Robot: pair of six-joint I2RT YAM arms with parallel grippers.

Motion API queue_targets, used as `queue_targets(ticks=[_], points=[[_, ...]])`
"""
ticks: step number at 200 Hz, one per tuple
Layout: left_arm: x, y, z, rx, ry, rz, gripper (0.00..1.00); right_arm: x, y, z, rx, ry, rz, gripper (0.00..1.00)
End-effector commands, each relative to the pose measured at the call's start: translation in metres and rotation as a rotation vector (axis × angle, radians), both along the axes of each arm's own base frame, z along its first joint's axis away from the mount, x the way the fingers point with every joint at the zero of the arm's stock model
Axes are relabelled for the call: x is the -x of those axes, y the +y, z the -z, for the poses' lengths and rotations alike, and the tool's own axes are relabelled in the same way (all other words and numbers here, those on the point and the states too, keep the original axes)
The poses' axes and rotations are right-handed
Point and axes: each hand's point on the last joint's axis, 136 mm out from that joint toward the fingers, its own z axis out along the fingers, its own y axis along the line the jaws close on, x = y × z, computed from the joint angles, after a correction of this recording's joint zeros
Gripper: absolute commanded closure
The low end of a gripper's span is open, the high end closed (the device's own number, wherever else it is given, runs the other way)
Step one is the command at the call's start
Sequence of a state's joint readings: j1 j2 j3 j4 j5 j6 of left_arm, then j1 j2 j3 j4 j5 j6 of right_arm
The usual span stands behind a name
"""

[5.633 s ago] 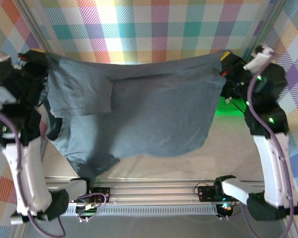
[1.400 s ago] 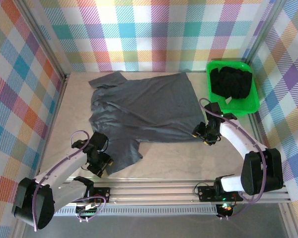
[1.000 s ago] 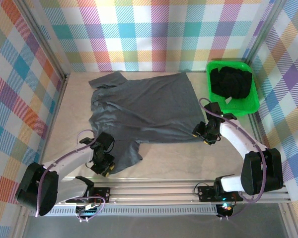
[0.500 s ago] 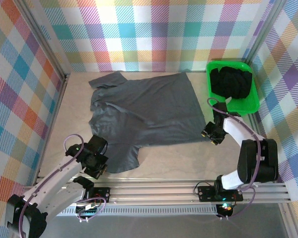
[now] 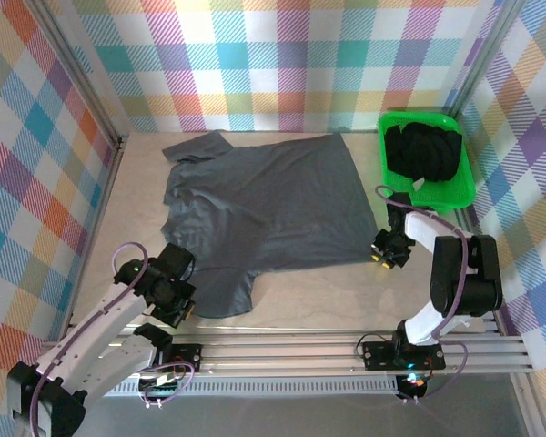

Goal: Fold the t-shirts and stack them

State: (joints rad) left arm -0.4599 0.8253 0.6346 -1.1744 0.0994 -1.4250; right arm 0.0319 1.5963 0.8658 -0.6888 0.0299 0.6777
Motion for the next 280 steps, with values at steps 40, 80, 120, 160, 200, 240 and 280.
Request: queue_targets(ticks=[40,80,120,160,200,240,280], points=[[0.029,0.001,-0.020,0.025,0.056,0.012,1.00,0.017,0.022,-0.021,-0.039,-0.035,-0.053,1.00],[0.036,-0.001,-0.022,0.013,0.050,0.038,1.00,0.062,0.026,-0.036,-0.021,-0.005,-0.068,1.00],[0.032,-0.001,-0.029,-0.046,0.003,0.093,1.00,0.087,0.028,-0.043,-0.032,-0.013,-0.074,1.00],[-0.020,-0.002,-0.064,-0.153,-0.186,0.123,1.00,0.067,0.030,-0.053,-0.029,-0.059,-0.114,1.00],[-0.081,-0.020,-0.073,-0.126,-0.283,0.098,1.00,0.032,0.037,-0.068,-0.029,-0.082,-0.177,1.00],[-0.140,-0.007,-0.096,-0.104,-0.371,0.050,1.00,-0.011,0.042,-0.083,-0.013,-0.123,-0.202,1.00],[-0.191,0.004,-0.119,-0.096,-0.454,0.064,1.00,-0.047,0.042,-0.087,0.017,-0.125,-0.194,1.00]])
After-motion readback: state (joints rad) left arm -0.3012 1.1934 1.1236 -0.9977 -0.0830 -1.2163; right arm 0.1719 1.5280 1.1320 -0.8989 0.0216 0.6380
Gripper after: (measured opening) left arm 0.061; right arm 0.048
